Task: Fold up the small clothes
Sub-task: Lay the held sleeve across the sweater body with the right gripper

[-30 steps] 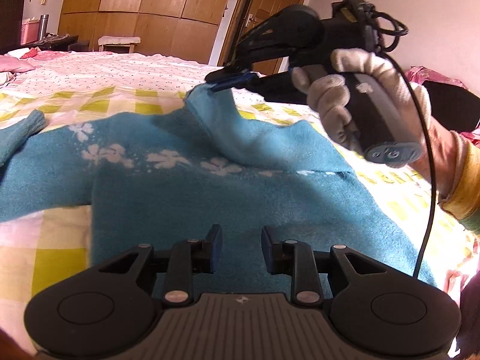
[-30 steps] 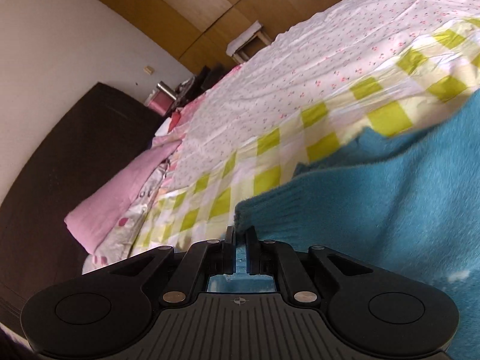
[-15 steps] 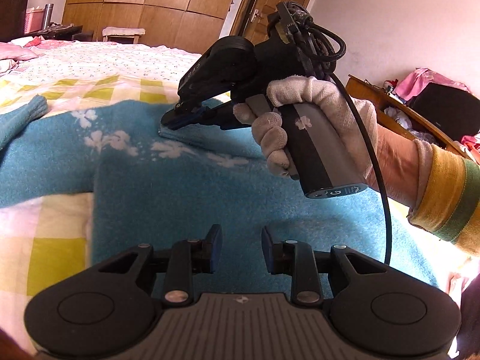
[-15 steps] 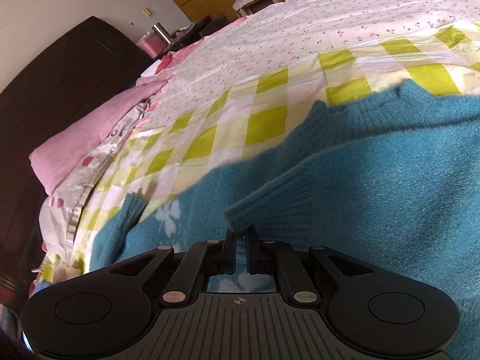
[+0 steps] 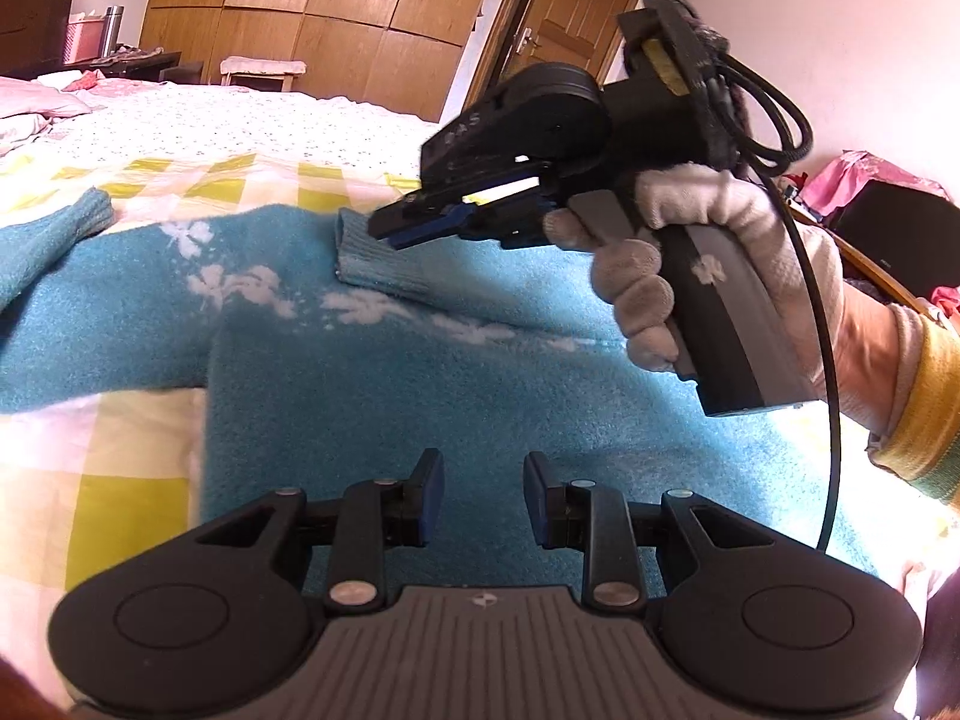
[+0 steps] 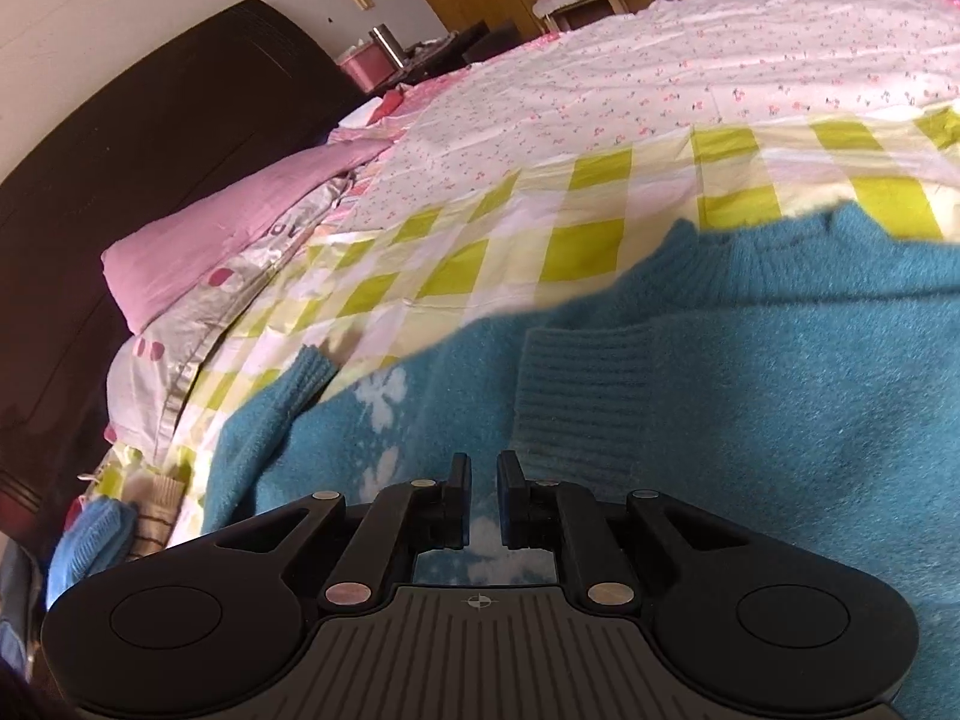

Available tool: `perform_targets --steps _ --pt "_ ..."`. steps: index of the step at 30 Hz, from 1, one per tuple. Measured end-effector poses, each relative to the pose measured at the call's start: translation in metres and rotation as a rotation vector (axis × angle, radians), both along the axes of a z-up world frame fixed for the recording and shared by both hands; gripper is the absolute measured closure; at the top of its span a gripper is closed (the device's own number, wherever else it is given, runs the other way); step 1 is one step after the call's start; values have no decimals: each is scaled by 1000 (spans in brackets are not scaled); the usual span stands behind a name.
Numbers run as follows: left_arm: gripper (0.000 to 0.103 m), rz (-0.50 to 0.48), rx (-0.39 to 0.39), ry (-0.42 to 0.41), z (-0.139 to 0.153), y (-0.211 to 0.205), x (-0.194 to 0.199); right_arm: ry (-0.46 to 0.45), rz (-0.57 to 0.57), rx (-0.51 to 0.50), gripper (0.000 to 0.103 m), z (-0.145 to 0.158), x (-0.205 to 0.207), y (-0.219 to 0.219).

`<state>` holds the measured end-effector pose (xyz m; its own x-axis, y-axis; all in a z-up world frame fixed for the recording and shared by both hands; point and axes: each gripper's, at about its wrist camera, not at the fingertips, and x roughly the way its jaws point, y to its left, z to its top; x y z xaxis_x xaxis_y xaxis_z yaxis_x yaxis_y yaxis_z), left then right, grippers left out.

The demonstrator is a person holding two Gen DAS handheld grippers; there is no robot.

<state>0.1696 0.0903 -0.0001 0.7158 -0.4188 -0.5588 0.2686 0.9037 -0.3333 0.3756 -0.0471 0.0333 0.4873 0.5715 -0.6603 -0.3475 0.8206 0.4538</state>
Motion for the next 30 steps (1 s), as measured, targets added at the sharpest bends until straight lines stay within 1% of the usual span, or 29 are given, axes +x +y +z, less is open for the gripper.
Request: perform_targets --steps 3,7,9,11,12,13,16,20,22,24,26,30 --pt "68 15 -2 -3 1 2 0 -49 -37 -56 91 4 -1 -2" --pt "68 38 -7 -10 2 8 1 -55 -71 -96 91 -4 6 2" --pt "68 51 -11 -15 3 11 2 -52 -68 -135 91 -13 9 9" --pt "68 65 -13 -15 3 15 3 -27 -48 -162 90 -25 11 16" --pt "68 74 -13 -15 3 16 3 -38 -45 -173 90 -27 10 18" --pt "68 83 -13 -15 3 18 4 -48 -44 -178 90 -27 9 19" --pt "68 111 -17 -15 3 24 6 -41 -59 -155 90 -22 4 14" --pt "68 158 -4 -24 4 32 6 -79 -52 -164 90 -16 -10 15" --pt "68 184 3 -27 4 37 7 -56 -36 -177 90 -20 -12 17" --pt "68 208 2 -27 3 42 9 -15 -17 -224 90 -28 -13 24" --pt "68 232 3 -28 4 48 9 -35 -17 -236 90 -25 -16 27" --pt "68 282 16 -20 1 59 13 -58 17 -196 90 -9 -21 39"
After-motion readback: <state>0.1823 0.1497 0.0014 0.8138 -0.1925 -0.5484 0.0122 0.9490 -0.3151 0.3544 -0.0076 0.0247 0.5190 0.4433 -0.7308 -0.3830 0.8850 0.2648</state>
